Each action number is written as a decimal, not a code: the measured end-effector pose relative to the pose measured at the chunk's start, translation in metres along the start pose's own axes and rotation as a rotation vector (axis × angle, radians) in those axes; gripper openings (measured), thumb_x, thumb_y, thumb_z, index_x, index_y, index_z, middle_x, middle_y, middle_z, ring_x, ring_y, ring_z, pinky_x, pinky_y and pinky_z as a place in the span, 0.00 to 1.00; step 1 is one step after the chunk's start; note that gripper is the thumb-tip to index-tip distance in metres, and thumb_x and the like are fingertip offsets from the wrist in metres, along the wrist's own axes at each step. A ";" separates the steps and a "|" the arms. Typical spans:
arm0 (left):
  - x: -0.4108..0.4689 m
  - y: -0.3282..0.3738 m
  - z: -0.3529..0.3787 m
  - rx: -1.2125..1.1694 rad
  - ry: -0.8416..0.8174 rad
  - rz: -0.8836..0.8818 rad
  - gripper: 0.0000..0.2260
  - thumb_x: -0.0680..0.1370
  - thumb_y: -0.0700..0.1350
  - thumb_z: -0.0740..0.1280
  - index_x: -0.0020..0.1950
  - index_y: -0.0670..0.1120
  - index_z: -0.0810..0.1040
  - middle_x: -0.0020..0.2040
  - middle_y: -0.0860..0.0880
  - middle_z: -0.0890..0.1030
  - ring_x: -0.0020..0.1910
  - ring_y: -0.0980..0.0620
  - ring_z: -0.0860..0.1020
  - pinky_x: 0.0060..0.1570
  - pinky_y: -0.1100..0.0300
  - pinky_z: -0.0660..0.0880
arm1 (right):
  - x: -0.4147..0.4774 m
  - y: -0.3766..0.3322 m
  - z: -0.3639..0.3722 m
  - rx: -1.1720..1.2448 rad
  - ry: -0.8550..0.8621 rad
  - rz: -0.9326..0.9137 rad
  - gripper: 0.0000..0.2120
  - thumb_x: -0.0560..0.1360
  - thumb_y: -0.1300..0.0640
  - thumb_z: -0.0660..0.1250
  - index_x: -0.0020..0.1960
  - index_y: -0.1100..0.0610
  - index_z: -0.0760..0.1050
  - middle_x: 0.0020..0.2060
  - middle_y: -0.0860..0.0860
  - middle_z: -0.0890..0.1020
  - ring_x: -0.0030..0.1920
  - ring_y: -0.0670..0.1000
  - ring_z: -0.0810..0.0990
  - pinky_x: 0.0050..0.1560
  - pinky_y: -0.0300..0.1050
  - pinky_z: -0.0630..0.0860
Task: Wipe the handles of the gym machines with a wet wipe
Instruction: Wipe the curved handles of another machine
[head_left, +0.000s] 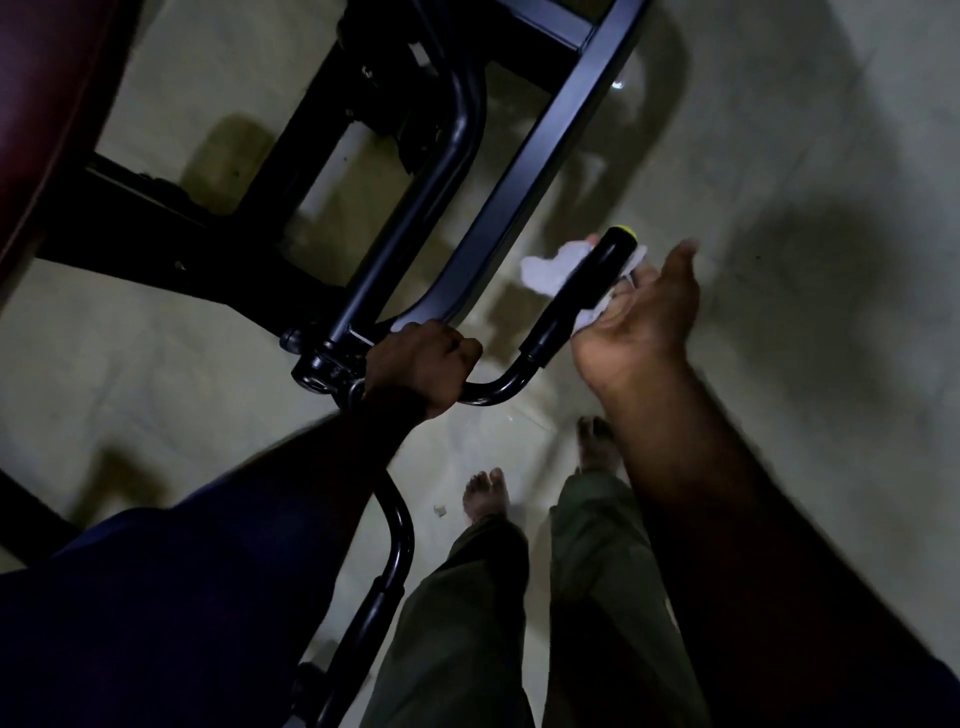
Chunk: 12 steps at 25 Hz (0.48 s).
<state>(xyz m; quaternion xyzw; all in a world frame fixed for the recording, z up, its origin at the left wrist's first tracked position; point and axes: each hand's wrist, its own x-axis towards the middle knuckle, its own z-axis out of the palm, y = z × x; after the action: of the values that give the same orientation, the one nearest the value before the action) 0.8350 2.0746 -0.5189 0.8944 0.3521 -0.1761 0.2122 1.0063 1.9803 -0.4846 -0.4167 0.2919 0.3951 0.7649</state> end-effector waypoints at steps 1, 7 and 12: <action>0.001 0.002 -0.005 -0.061 -0.020 -0.079 0.17 0.80 0.55 0.55 0.47 0.48 0.80 0.42 0.47 0.76 0.52 0.36 0.79 0.48 0.48 0.76 | -0.006 0.007 -0.006 -0.072 -0.023 -0.094 0.20 0.86 0.46 0.55 0.58 0.61 0.76 0.53 0.61 0.82 0.50 0.61 0.84 0.52 0.50 0.78; -0.002 0.002 -0.013 -0.016 -0.294 -0.041 0.19 0.82 0.49 0.65 0.71 0.60 0.64 0.55 0.45 0.81 0.57 0.37 0.80 0.51 0.44 0.80 | -0.051 0.041 -0.074 -1.512 -0.507 -1.014 0.32 0.77 0.76 0.57 0.79 0.61 0.65 0.78 0.56 0.68 0.81 0.56 0.61 0.82 0.52 0.58; -0.018 0.046 -0.020 -0.658 -0.201 -0.184 0.23 0.88 0.53 0.52 0.66 0.37 0.77 0.54 0.35 0.84 0.53 0.35 0.82 0.57 0.44 0.78 | 0.001 -0.027 -0.046 -1.981 -0.932 -1.380 0.14 0.76 0.65 0.63 0.58 0.59 0.82 0.55 0.55 0.83 0.62 0.58 0.80 0.78 0.59 0.63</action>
<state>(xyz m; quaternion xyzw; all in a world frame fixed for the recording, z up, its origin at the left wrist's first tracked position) 0.8589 2.0443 -0.4815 0.7211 0.4463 -0.1587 0.5056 1.0239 1.9315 -0.4969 -0.6900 -0.6899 0.0747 0.2060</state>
